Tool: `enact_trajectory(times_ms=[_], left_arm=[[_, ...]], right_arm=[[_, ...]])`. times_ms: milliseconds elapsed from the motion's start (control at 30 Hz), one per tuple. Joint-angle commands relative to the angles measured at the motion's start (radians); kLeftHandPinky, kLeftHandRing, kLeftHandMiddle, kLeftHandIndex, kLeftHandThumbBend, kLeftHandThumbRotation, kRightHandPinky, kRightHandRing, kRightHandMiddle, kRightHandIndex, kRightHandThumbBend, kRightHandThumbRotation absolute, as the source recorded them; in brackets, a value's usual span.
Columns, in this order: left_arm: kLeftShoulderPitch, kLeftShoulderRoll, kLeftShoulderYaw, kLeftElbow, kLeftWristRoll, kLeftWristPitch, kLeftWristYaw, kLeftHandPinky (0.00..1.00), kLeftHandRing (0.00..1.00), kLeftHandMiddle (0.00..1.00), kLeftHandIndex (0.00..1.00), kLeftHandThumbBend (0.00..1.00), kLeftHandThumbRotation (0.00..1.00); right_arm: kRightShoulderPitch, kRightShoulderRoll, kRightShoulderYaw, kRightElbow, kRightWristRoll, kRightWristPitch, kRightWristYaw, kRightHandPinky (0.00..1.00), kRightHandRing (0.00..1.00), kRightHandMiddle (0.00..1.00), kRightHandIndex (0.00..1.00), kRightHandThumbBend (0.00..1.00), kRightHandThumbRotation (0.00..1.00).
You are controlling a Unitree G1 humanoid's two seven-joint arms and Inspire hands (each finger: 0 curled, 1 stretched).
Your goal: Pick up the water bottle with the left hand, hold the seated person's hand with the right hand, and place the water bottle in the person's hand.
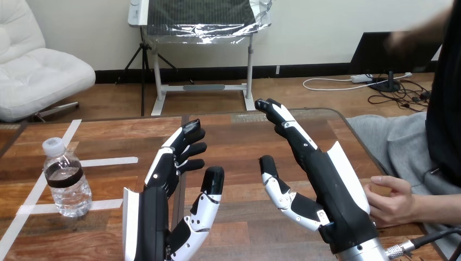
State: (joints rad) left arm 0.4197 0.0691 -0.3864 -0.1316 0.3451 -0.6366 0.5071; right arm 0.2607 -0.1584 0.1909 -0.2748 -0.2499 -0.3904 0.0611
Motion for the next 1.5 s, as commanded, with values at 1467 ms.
enact_trajectory(times_ms=[1467], left_arm=[[-0.012, -0.083, 0.248, -0.286, 0.122, 0.032, 0.093, 0.67, 0.76, 0.79, 0.80, 0.37, 0.41]], right_arm=[[-0.049, 0.018, 0.000, -0.032, -0.003, 0.005, -0.006, 0.96, 0.96, 0.99, 0.92, 0.00, 0.00]])
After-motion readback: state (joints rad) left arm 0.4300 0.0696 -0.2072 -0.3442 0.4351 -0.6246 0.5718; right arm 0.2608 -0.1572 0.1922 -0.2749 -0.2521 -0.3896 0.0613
